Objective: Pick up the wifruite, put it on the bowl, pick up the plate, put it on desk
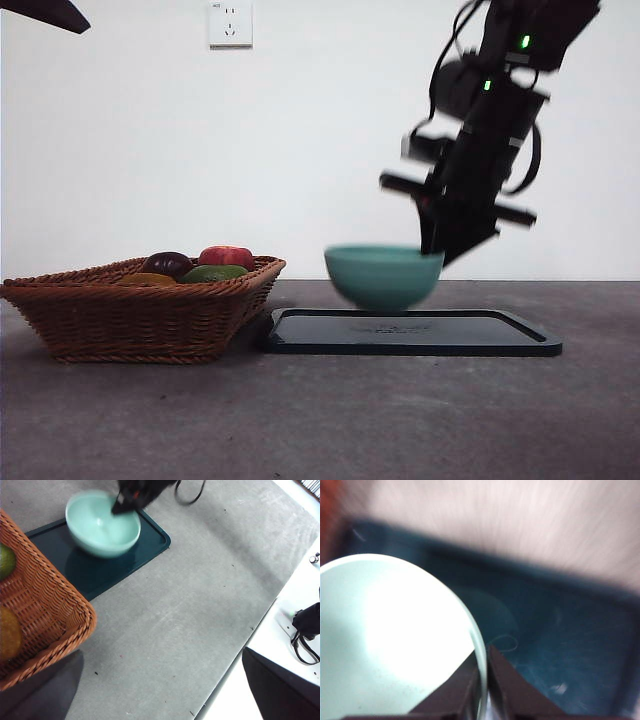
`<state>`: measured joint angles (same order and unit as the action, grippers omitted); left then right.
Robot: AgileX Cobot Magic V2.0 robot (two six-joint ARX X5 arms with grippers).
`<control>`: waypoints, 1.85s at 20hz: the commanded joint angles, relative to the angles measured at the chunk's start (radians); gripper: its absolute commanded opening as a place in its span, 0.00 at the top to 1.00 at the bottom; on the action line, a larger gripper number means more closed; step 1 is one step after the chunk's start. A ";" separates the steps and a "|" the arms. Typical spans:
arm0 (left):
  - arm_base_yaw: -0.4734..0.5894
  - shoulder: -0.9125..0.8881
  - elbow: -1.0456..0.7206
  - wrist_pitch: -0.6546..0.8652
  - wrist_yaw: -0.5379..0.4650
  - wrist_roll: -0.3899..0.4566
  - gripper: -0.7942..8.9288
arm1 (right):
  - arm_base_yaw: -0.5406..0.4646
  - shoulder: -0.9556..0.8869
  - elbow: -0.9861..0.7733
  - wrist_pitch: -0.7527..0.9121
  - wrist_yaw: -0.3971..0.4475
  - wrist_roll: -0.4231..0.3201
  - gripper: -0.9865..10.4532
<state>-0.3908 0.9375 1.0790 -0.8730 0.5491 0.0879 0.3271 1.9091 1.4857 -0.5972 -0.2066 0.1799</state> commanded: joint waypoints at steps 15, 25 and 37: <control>-0.004 0.009 0.016 0.005 0.003 0.009 0.41 | 0.205 -0.546 -0.268 -0.183 0.038 -0.037 0.91; -0.004 0.009 0.016 0.003 0.003 0.008 0.41 | 0.314 -0.562 -0.639 0.108 0.051 0.077 0.91; -0.004 0.009 0.016 0.004 0.003 0.008 0.41 | 0.315 -0.507 -0.753 0.206 0.047 0.108 0.91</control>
<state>-0.3908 0.9375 1.0790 -0.8761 0.5491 0.0875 0.6342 1.3853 0.7280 -0.3992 -0.1574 0.2718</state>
